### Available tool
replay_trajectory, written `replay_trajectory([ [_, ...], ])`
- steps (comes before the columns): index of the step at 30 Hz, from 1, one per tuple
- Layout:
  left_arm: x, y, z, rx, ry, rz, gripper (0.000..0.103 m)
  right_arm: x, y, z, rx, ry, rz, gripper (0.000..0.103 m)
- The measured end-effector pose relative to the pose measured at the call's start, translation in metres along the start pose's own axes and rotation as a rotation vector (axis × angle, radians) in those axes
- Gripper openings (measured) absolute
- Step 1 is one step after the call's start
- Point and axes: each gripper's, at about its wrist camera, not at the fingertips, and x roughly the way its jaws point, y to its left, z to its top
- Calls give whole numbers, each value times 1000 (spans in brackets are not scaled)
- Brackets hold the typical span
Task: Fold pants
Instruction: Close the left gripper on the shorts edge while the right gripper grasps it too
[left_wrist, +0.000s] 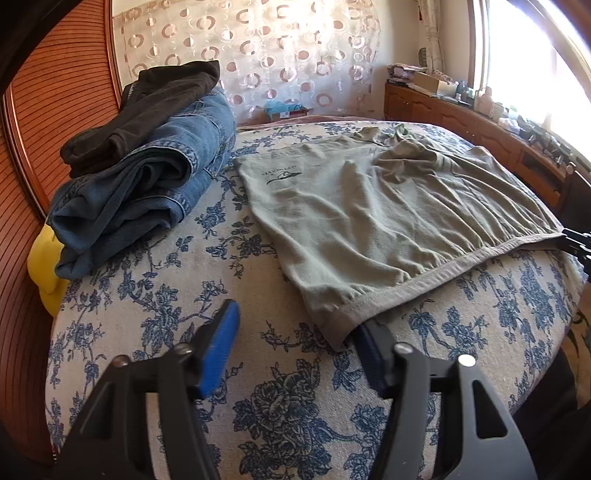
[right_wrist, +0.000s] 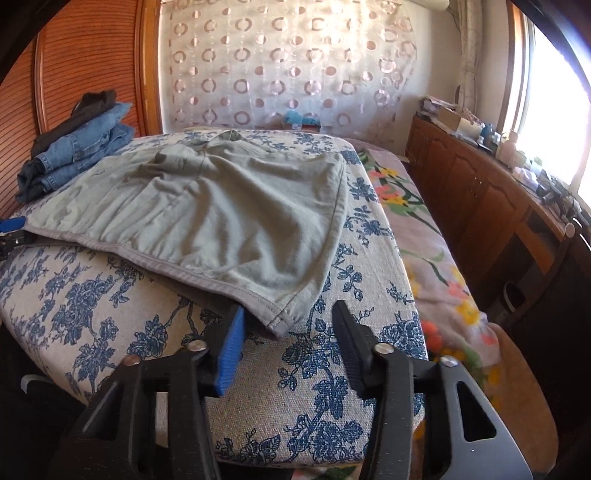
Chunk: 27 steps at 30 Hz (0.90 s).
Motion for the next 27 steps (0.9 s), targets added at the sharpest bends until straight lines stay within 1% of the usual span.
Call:
replay_trajectory([
  [1, 0, 0, -1, -2, 0, -6, 48, 0, 0, 0, -1, 3, 4, 32],
  [2, 0, 0, -1, -6, 1, -18, 43, 0, 1, 0, 1, 4, 8, 26],
  [3, -1, 1, -2, -9, 0, -34, 38, 0, 0, 0, 2, 7, 11, 24],
  [4, -1, 0, -2, -11, 0, -42, 36, 1, 1, 0, 3, 9, 14, 23],
  [6, -2, -1, -2, -14, -3, -61, 26, 0, 0, -1, 9, 13, 22, 22],
  [7, -3, -2, -3, -16, -3, -74, 24, -1, 0, -1, 11, 15, 26, 21],
  [9, -3, -4, -2, -12, -3, -89, 13, -1, -1, -2, 15, 18, 38, 15],
  [11, -8, -6, -2, -7, -13, -98, 9, -1, -1, -2, 11, 19, 51, 10],
  [14, -20, -9, -2, -9, -35, -111, 7, -3, 0, 0, 3, 15, 50, 5],
  [21, -42, -7, -8, -25, -67, -135, 4, -18, -5, 3, 16, 0, 82, 3],
  [24, -53, -5, -14, -36, -72, -145, 4, -28, -4, 0, 2, 14, 98, 3],
  [27, -59, -4, -23, -28, -59, -148, 4, -41, -4, -3, -6, 20, 110, 3],
])
